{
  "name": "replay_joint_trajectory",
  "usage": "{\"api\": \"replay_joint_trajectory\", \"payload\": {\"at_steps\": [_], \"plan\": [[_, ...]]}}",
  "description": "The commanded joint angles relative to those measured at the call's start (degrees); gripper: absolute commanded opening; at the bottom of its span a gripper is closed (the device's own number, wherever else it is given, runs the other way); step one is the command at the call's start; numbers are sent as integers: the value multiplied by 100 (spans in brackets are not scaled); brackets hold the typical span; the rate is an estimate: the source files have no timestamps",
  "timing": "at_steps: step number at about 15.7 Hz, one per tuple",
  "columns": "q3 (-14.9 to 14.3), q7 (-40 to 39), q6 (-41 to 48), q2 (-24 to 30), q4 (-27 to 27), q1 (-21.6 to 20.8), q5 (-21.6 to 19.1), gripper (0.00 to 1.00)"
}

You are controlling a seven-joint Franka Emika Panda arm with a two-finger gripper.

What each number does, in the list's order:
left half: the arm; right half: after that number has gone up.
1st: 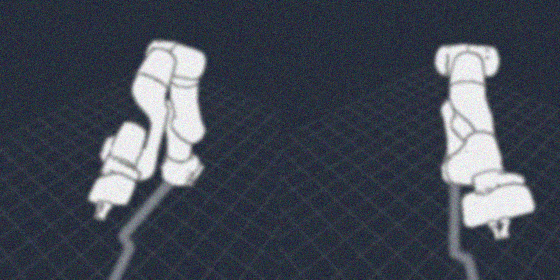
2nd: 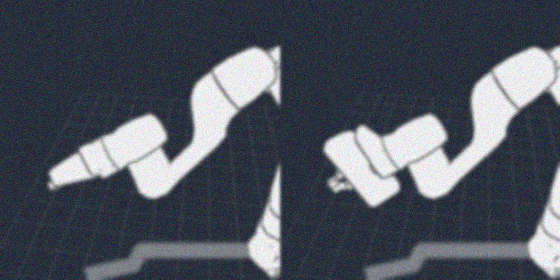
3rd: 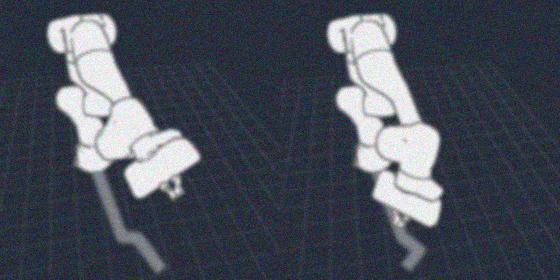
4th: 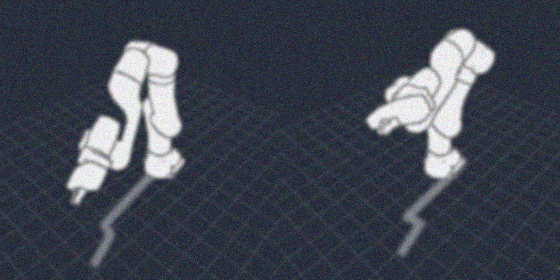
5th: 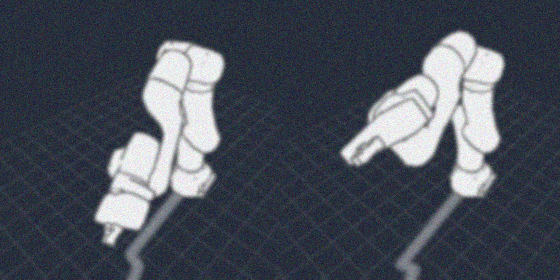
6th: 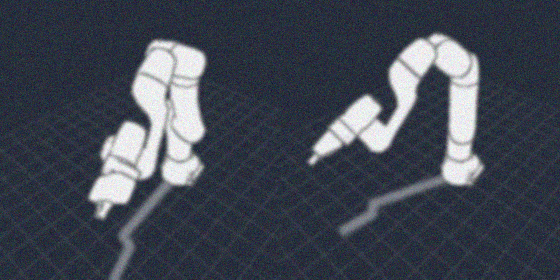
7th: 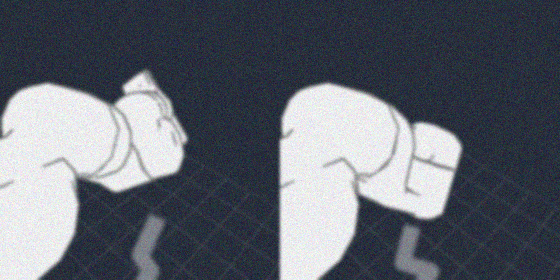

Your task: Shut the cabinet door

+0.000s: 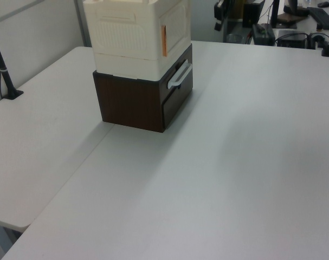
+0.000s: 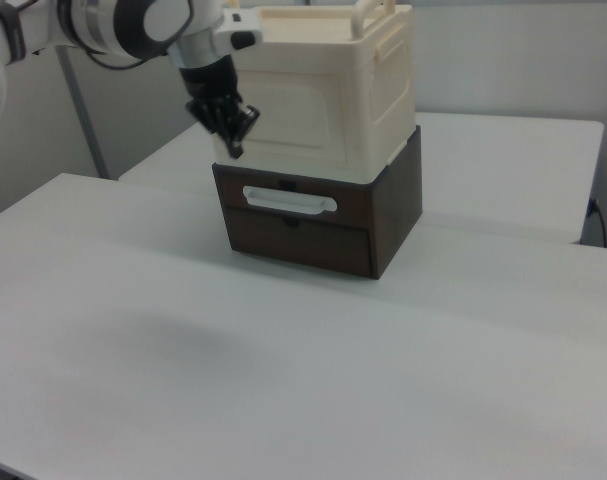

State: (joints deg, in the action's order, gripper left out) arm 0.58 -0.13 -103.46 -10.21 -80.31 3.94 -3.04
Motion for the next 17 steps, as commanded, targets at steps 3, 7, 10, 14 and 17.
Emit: {"api": "replay_joint_trajectory", "payload": {"at_steps": [3, 7, 10, 14, 17], "plan": [[179, -242, 749, 685, -853, -595, 919, 3], [197, -234, 749, 1117, -1452, -701, 946, 7], [197, -190, 784, 1152, -1567, -658, 893, 24], [171, -172, 801, 1117, -1567, -622, 884, 87], [118, -163, 766, 1030, -1497, -561, 875, 100]]}}
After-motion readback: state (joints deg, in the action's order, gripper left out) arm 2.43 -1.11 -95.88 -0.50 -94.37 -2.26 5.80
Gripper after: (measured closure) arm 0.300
